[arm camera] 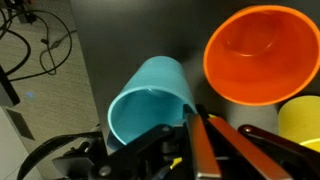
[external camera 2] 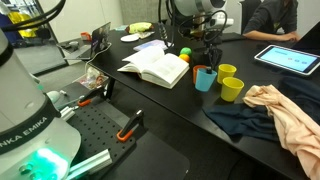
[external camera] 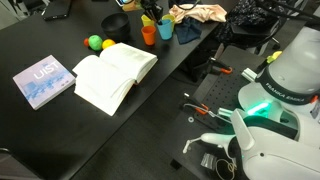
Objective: Stack the cups together
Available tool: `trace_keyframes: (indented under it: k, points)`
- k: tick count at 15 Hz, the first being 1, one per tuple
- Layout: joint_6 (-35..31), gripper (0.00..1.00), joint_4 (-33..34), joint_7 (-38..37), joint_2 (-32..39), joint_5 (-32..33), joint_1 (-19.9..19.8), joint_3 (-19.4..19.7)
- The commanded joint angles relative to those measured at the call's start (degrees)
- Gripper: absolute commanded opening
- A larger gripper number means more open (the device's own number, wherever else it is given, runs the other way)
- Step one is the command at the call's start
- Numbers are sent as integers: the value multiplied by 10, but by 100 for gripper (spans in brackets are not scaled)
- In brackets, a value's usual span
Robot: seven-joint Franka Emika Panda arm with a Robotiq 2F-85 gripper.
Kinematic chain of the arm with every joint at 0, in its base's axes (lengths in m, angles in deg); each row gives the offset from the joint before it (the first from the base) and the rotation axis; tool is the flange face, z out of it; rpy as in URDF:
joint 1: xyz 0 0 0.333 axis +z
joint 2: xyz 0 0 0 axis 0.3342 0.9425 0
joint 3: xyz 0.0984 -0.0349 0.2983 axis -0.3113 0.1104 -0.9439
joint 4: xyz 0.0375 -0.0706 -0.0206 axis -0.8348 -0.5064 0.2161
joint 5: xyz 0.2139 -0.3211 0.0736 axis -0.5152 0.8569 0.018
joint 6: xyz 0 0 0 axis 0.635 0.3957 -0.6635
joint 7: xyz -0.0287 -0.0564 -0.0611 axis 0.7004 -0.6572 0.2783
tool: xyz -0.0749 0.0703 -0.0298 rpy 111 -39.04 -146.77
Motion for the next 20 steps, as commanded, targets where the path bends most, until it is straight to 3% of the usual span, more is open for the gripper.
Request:
trace_keyframes:
  k: [1, 11, 20]
  points:
    - [35, 4, 13, 12, -31, 5, 9, 0]
    - [74, 4, 142, 40, 5, 37, 36, -19]
    - [67, 4, 147, 50, 19, 33, 42, -29]
